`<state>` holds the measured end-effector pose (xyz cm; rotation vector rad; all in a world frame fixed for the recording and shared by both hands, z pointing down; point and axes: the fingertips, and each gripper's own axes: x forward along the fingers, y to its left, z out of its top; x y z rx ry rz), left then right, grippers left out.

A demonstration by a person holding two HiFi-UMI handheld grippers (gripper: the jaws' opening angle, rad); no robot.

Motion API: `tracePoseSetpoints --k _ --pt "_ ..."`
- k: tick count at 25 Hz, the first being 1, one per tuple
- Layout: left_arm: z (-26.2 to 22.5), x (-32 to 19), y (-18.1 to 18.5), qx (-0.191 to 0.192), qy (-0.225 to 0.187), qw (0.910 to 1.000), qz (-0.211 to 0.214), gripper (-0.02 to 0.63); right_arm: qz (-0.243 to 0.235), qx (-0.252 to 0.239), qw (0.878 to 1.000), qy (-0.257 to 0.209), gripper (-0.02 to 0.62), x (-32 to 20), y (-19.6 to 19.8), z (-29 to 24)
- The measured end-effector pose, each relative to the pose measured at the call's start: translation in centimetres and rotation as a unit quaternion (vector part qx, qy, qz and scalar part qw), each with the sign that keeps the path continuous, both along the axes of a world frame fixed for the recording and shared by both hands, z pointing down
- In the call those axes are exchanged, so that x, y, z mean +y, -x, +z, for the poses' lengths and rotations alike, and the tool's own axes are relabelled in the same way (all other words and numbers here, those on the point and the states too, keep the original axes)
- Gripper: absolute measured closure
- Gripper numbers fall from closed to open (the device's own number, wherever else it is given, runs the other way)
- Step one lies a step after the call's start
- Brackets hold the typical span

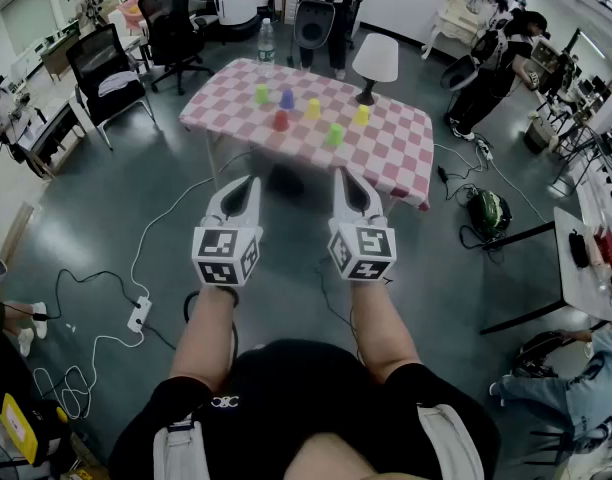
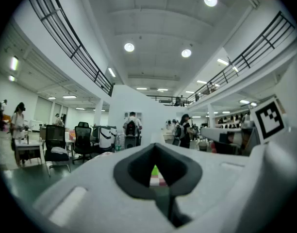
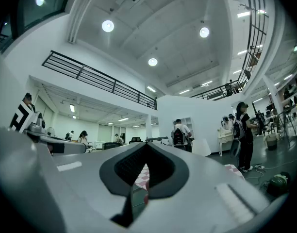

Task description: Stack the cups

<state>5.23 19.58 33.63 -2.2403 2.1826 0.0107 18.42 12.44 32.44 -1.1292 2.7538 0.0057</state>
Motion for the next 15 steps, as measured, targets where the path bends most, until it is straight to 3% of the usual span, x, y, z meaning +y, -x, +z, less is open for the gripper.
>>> tracePoseSetpoints --k 15 --pt "0.9 0.5 3.2 0.002 0.007 0.9999 0.007 0.607 0.019 0.011 1.0 -0.003 0.598 1.2 3.0 0.5"
